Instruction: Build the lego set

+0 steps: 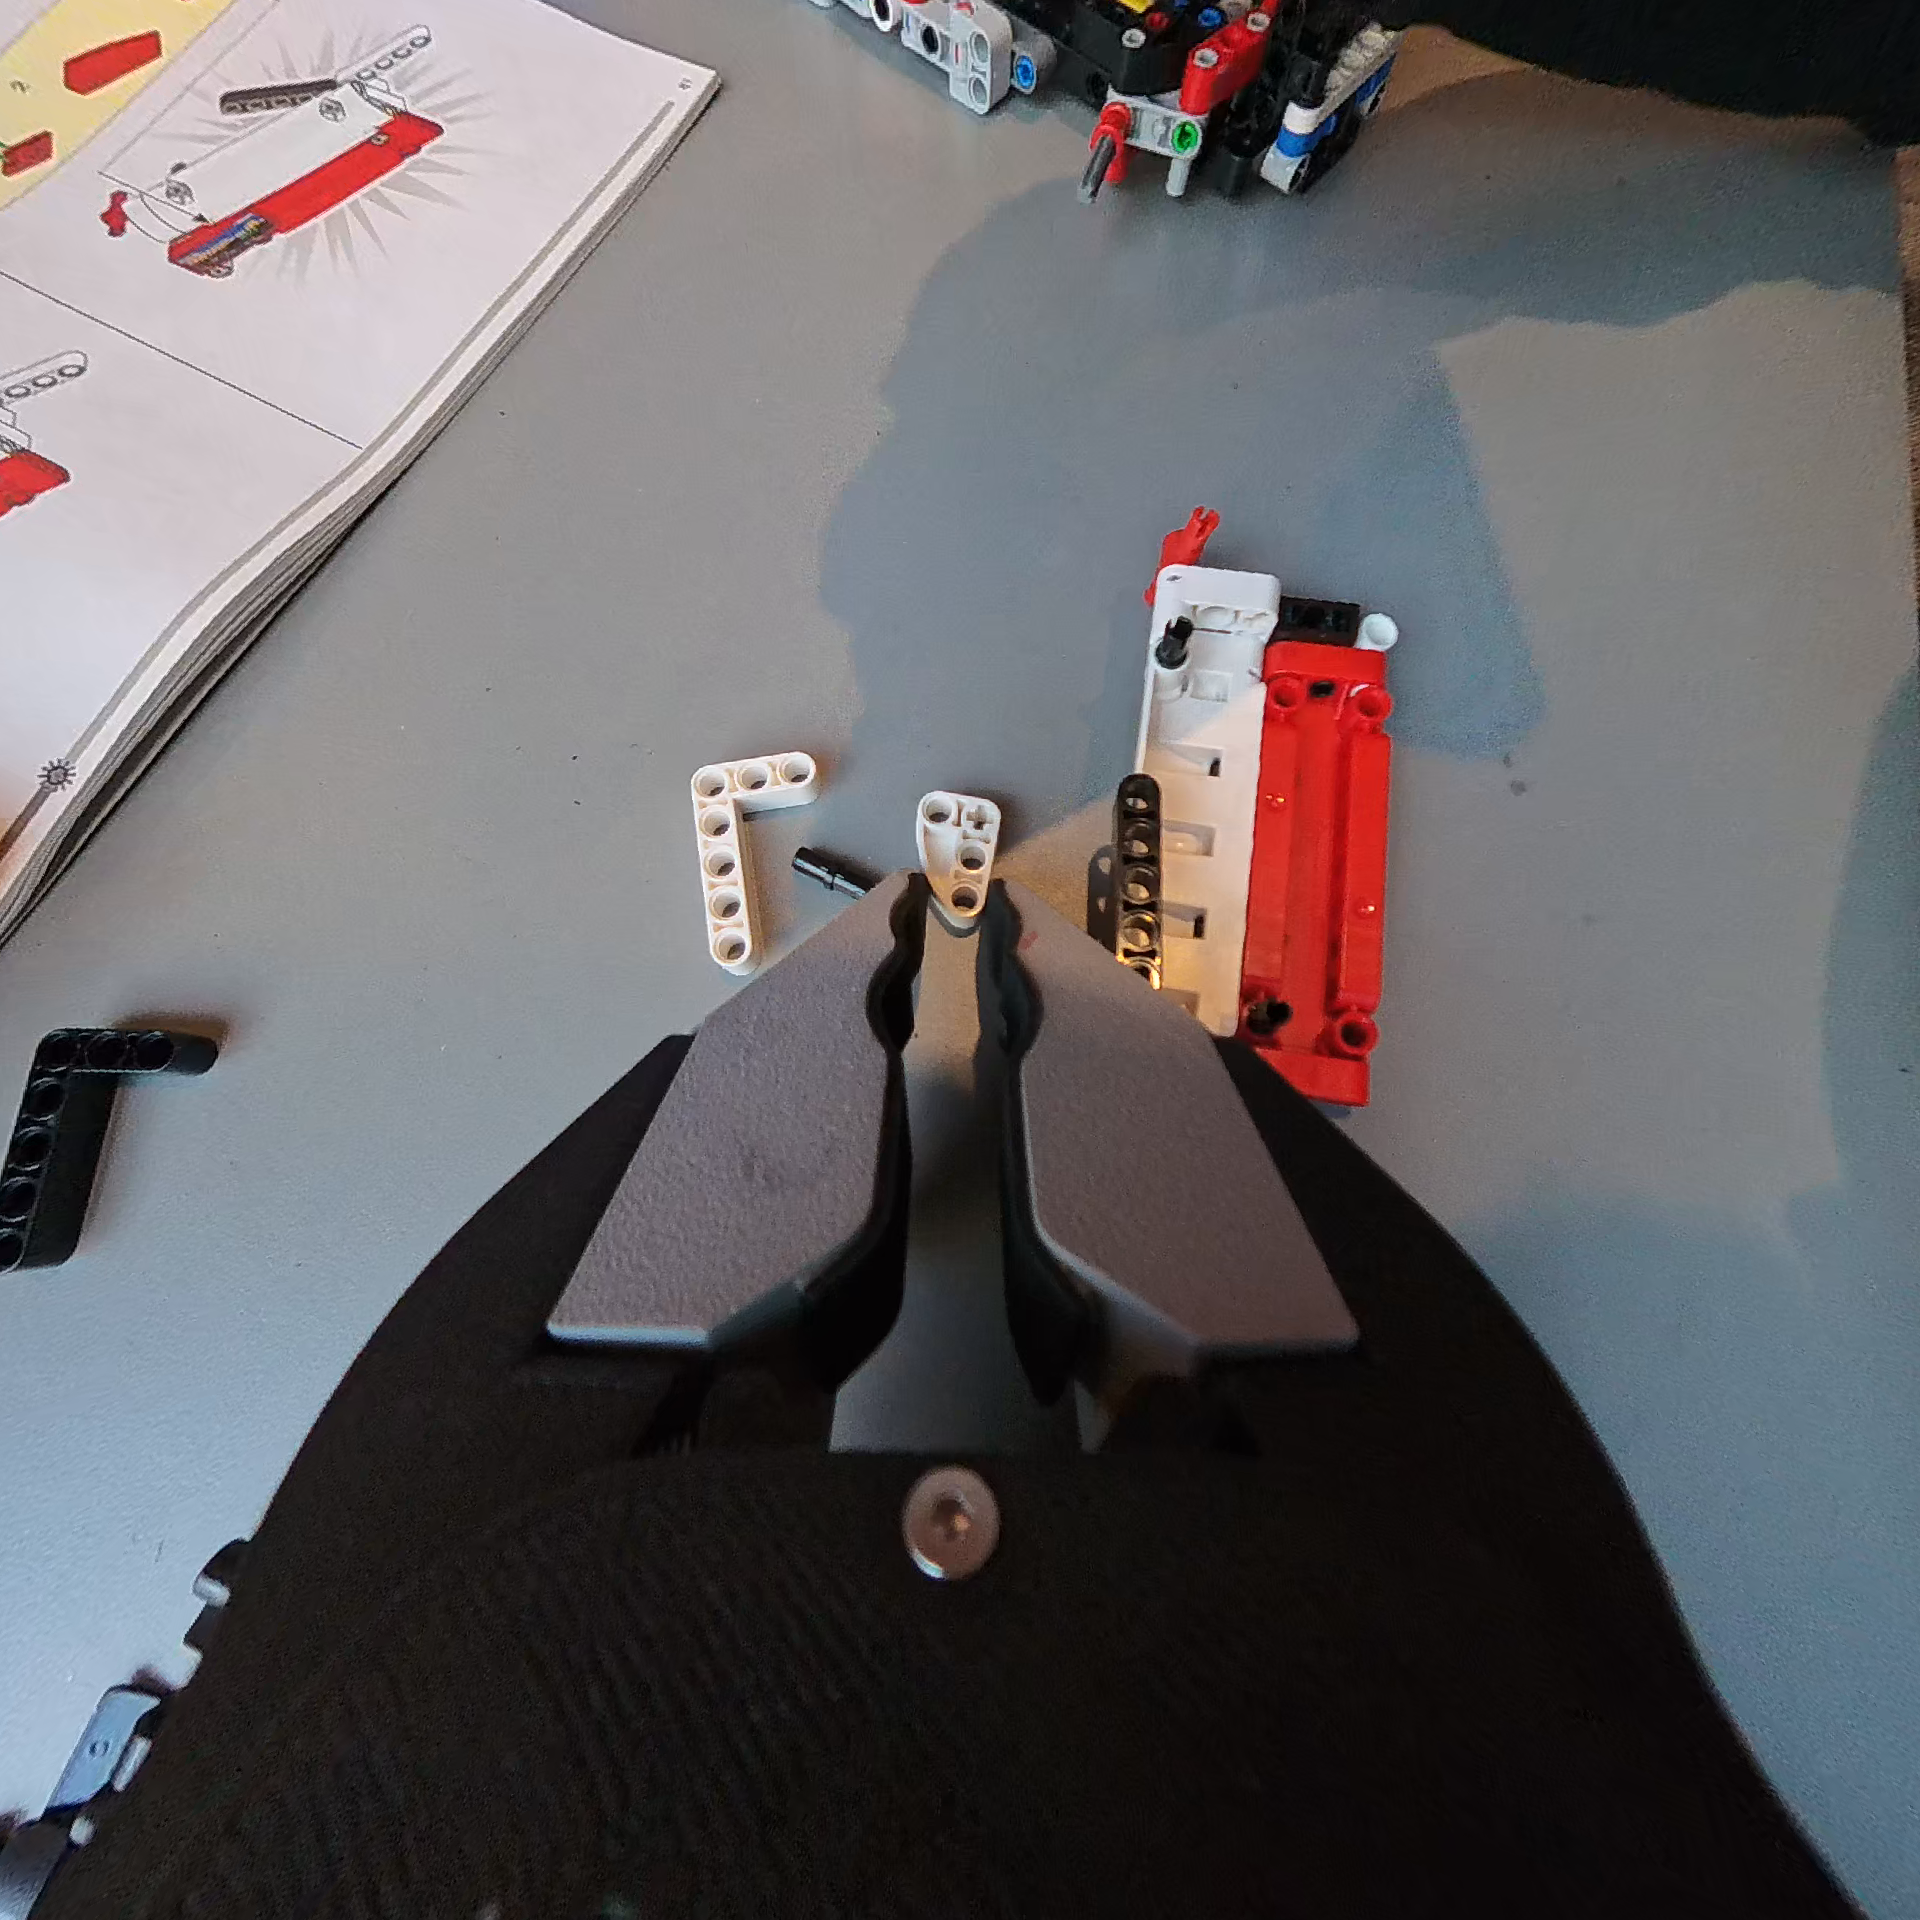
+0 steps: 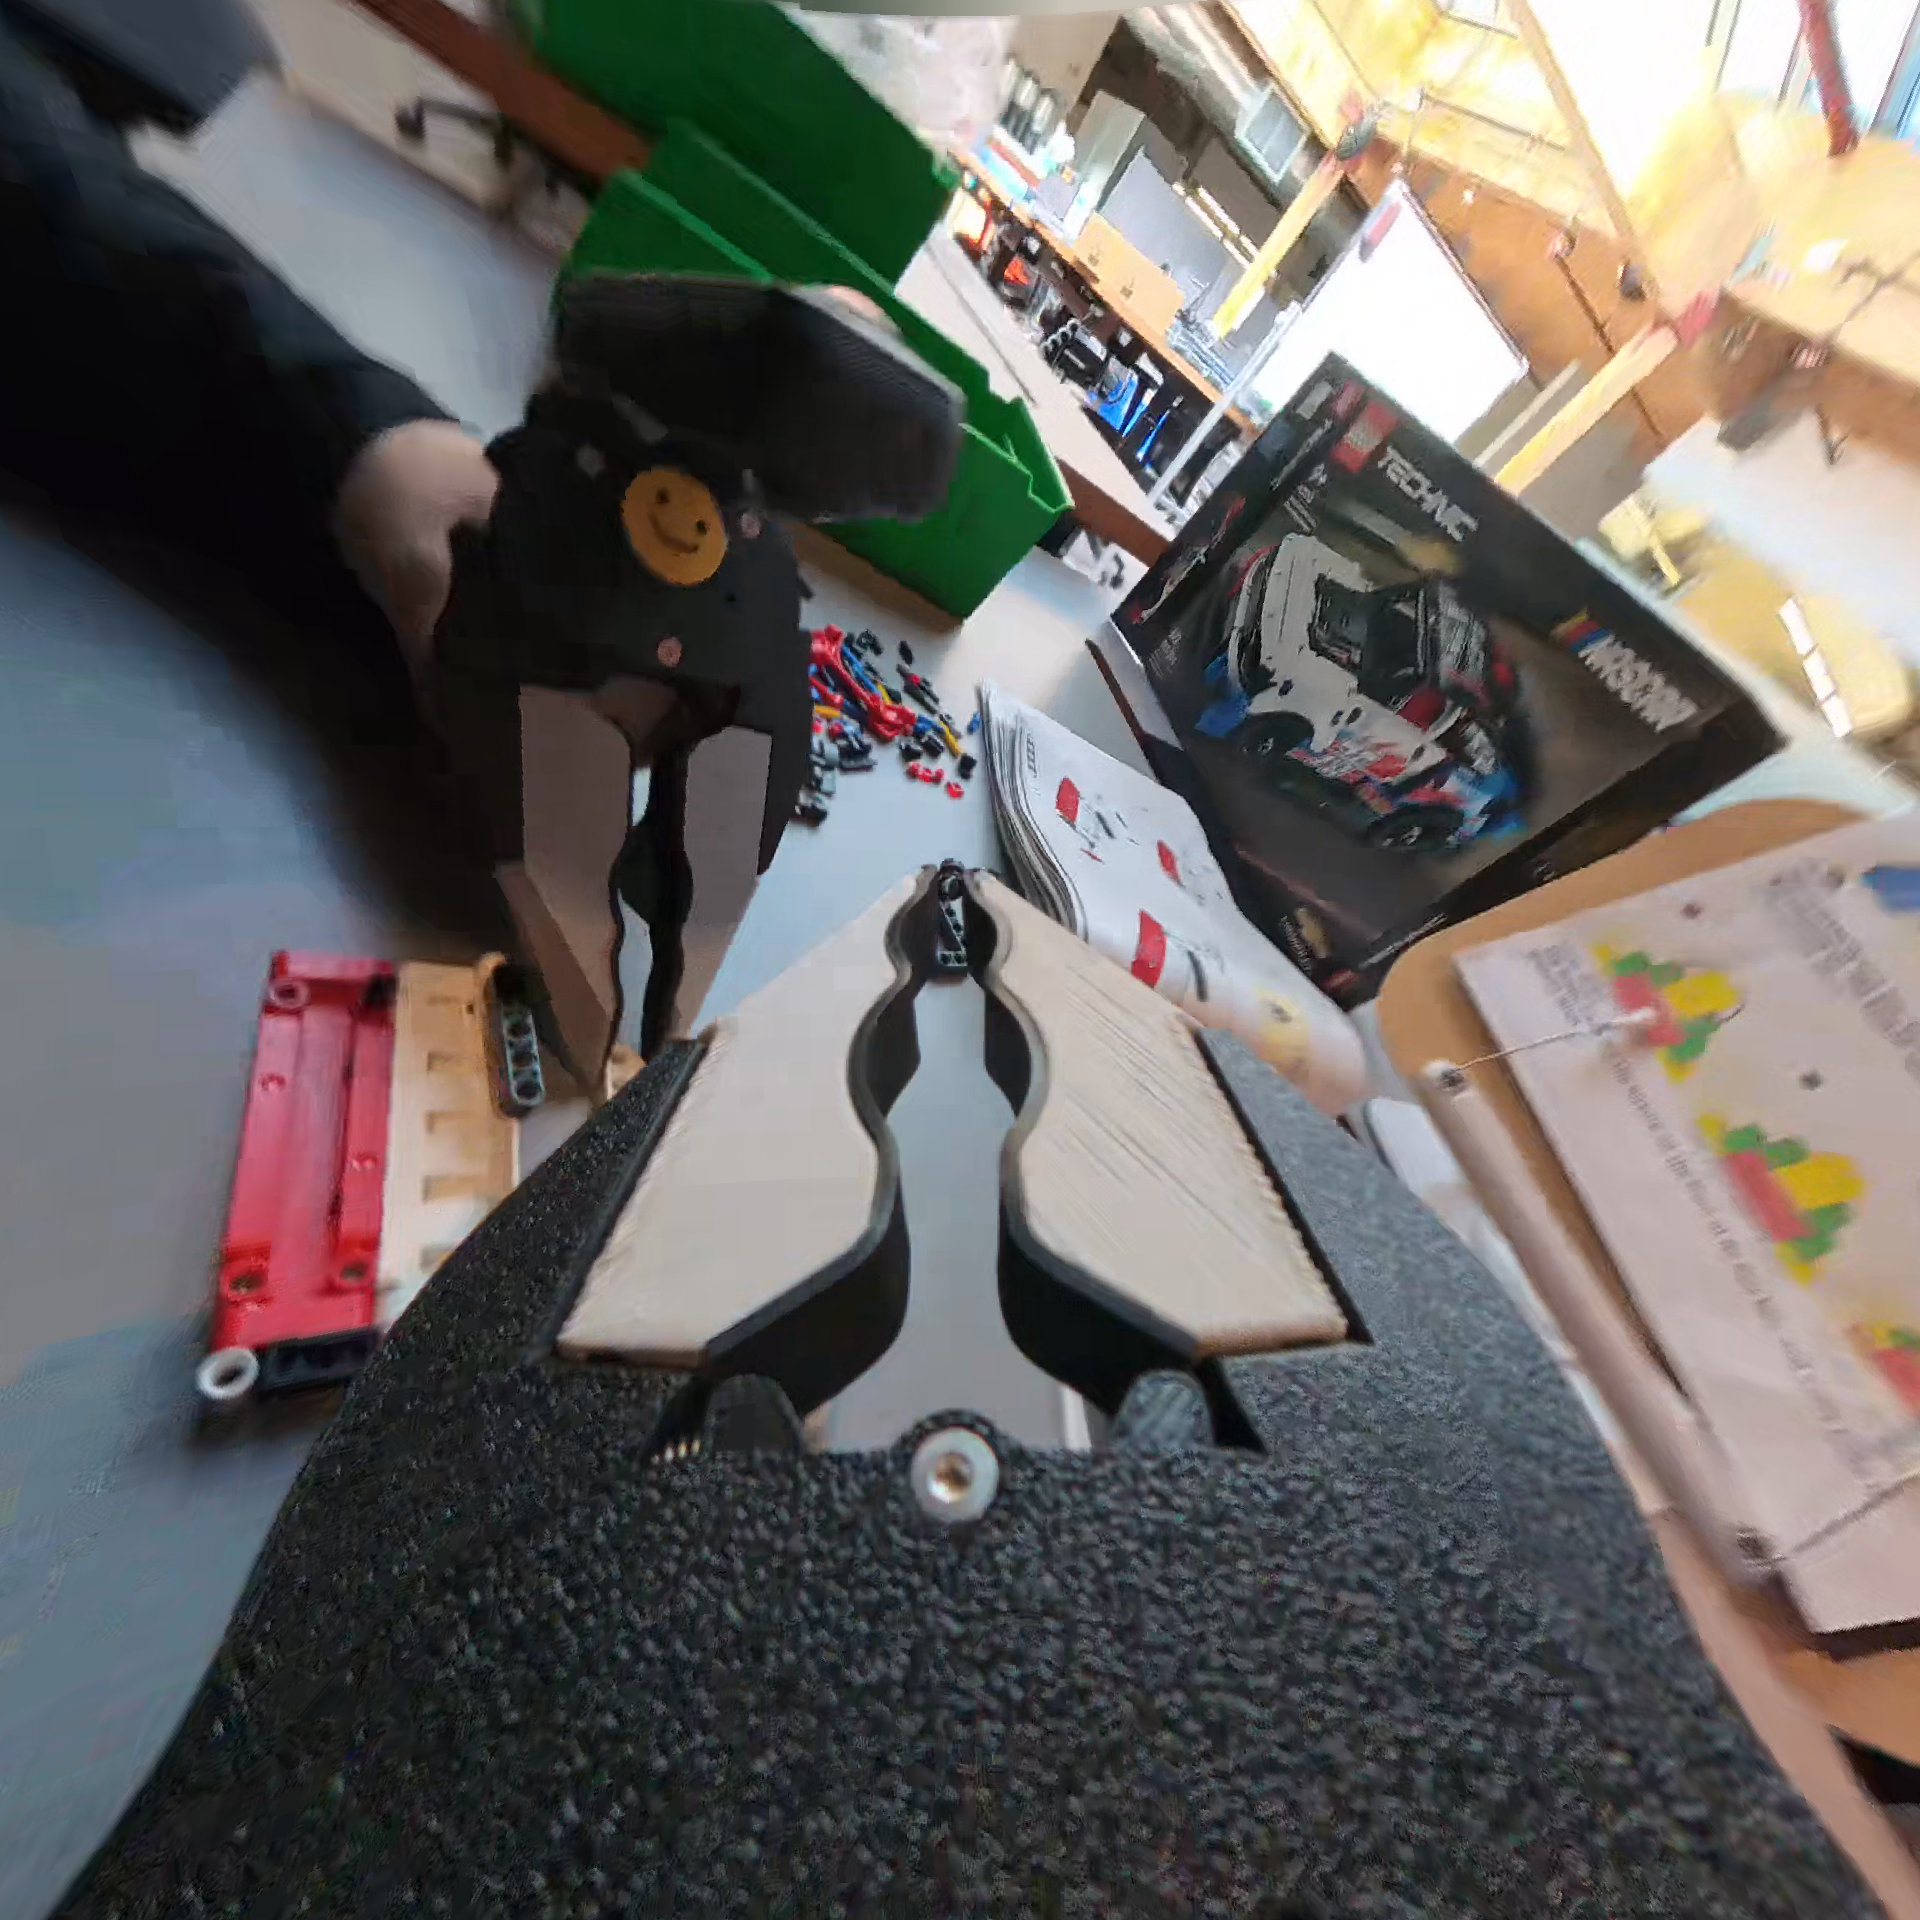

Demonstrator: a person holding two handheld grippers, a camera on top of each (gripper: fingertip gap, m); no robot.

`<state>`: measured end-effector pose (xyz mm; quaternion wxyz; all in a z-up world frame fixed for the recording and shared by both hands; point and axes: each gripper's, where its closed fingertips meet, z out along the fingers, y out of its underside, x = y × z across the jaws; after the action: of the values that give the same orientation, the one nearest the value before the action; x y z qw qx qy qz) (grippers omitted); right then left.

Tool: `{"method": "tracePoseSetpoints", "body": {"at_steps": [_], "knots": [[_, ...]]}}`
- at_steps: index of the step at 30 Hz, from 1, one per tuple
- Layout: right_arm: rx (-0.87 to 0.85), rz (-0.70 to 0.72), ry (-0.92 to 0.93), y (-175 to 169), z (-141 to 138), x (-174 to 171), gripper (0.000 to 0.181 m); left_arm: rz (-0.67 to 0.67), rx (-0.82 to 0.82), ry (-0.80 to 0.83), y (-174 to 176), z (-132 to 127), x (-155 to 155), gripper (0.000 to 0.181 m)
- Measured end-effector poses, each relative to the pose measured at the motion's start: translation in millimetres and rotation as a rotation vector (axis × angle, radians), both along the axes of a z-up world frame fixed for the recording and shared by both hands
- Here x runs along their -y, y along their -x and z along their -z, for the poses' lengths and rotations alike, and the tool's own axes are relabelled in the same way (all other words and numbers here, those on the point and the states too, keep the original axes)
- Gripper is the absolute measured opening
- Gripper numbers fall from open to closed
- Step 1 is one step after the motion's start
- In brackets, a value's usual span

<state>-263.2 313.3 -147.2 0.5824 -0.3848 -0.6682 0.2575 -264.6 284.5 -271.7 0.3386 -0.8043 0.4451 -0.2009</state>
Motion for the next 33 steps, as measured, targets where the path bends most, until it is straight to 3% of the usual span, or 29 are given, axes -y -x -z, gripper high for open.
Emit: {"method": "tracePoseSetpoints", "body": {"at_steps": [5, 9, 15, 18, 24, 33], "knots": [[0.110, 0.005, -0.337, 3, 11, 10, 0.004, 0.000, 0.005, 0.007, 0, 0, 0, 0.008], [0.143, -0.009, -0.407, 5, 13, 15, 0.004, 0.000, 0.006, 0.009, 0, 0, 0, 0.008], [0.198, 0.083, -0.059, 1, 28, -6, 0.004, 0.000, 0.006, 0.008, 0, 0, 0, 0.008], [0.289, 0.090, 0.190, -4, 45, -7, 0.004, 0.000, 0.006, 0.008, 0, 0, 0, 0.008], [0.380, 0.103, 0.514, -4, 66, 2, 0.004, -0.002, 0.013, 0.019, 0, 0, 0, 0.008], [0.429, 0.128, 0.612, -7, 82, 4, 0.004, -0.008, 0.006, 0.009, 0, 0, -1, 0.008]]}}
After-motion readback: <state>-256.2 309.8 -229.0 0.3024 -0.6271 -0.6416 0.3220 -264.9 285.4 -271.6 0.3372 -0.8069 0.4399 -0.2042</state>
